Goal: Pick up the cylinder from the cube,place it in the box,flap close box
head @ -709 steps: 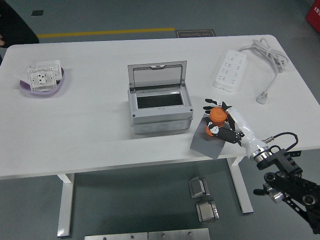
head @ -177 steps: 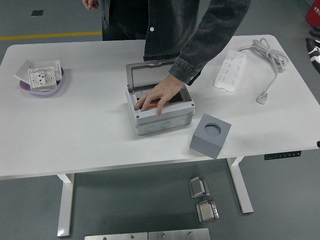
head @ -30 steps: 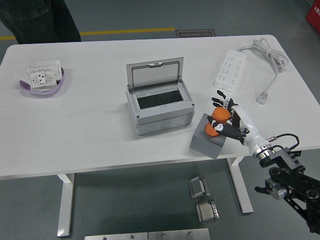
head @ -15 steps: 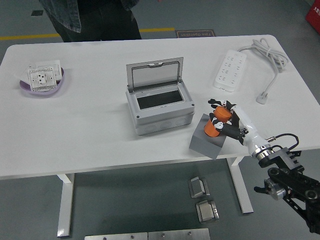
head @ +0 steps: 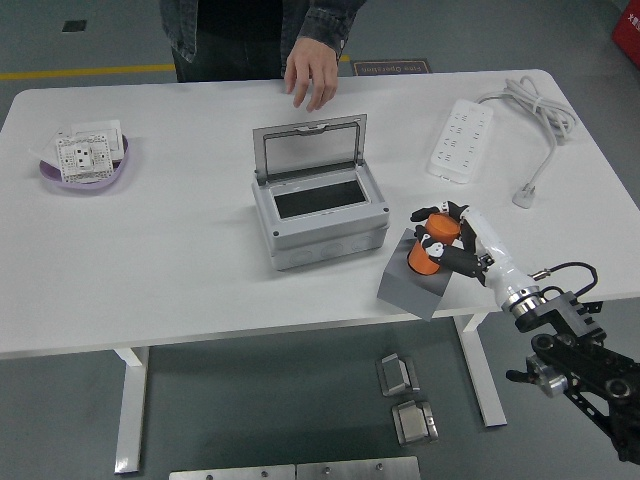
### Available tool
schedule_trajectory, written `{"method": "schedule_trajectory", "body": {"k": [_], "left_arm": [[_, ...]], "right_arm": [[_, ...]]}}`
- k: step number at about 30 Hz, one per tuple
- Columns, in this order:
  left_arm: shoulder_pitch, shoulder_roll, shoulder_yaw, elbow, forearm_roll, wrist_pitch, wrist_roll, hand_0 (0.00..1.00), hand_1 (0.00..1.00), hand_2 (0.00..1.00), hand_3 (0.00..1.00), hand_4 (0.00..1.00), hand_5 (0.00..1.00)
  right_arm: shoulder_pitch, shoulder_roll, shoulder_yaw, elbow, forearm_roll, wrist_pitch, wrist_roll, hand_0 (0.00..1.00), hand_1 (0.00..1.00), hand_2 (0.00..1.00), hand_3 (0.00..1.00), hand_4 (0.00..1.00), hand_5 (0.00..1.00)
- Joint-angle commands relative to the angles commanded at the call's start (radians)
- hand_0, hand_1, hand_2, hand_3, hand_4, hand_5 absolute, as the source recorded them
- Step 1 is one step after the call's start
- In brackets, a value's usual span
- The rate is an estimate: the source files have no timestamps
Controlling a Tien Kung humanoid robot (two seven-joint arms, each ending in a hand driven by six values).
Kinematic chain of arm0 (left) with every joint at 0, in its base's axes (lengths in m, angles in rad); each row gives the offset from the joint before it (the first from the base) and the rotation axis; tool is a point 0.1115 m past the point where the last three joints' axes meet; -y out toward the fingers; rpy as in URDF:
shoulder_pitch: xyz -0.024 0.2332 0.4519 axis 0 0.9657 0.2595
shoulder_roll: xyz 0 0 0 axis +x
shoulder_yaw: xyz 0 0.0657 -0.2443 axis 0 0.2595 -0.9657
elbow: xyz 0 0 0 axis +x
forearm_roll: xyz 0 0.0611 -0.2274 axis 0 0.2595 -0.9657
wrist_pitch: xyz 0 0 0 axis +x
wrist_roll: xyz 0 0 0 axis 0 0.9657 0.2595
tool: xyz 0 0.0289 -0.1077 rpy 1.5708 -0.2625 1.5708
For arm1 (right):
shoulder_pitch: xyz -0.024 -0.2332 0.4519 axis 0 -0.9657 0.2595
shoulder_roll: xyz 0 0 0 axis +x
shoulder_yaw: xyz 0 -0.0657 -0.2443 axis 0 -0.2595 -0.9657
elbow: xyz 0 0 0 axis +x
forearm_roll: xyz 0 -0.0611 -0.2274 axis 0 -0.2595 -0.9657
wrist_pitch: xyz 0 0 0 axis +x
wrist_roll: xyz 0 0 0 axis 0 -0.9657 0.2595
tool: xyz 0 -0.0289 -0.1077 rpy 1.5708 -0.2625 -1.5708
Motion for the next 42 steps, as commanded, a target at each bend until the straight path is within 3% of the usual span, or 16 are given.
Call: {"method": "schedule_trajectory", "body": {"k": [18,21,23,27,28,33,34,36,42], "left_arm": [[-0.003,0.003,-0.005,-0.001,0.006,0.005,-0.002,0.659,0.650,0.549,0.584,0.564,0.251],[-0.003,0.005,-0.015,-0.001,0.016,0.007,0.000,0.659,0.650,0.549,0.584,0.564,0.251],[-0.004,0.006,-0.021,-0.001,0.022,0.009,0.000,0.660,0.650,0.550,0.585,0.565,0.250],[-0.005,0.009,-0.032,0.000,0.034,0.013,0.002,0.660,0.650,0.550,0.585,0.565,0.250],[-0.005,0.009,-0.034,0.000,0.036,0.014,0.003,0.659,0.650,0.551,0.584,0.567,0.249],[-0.006,0.013,-0.054,-0.001,0.056,0.015,0.009,0.659,0.650,0.551,0.584,0.567,0.249],[-0.007,0.014,-0.058,-0.001,0.061,0.015,0.011,0.658,0.655,0.554,0.584,0.566,0.248],[-0.008,0.018,-0.068,0.000,0.072,0.016,0.014,0.658,0.655,0.554,0.584,0.566,0.248],[-0.009,0.023,-0.085,0.000,0.089,0.017,0.020,0.654,0.659,0.555,0.585,0.567,0.247]], "right_arm": [[0.114,-0.008,-0.011,0.004,-0.142,-0.094,-0.047,0.569,0.357,0.523,0.554,0.002,0.002],[0.164,0.001,-0.030,0.001,-0.189,-0.110,-0.071,0.569,0.357,0.523,0.554,0.002,0.002],[0.200,0.012,-0.048,-0.001,-0.223,-0.119,-0.092,0.519,0.347,0.525,0.552,0.002,0.002],[0.282,0.052,-0.098,-0.014,-0.309,-0.123,-0.157,0.519,0.347,0.525,0.552,0.002,0.002],[0.300,0.060,-0.107,-0.017,-0.329,-0.123,-0.170,0.329,0.312,0.528,0.551,0.002,0.002],[0.403,0.121,-0.185,-0.068,-0.446,-0.093,-0.253,0.329,0.312,0.528,0.551,0.002,0.002],[0.425,0.133,-0.205,-0.083,-0.472,-0.083,-0.269,0.002,0.167,0.530,0.528,0.002,0.002],[0.491,0.165,-0.264,-0.126,-0.541,-0.052,-0.311,0.002,0.167,0.530,0.528,0.002,0.002],[0.585,0.218,-0.358,-0.198,-0.598,-0.016,-0.341,0.002,0.119,0.523,0.508,0.002,0.002]]}}
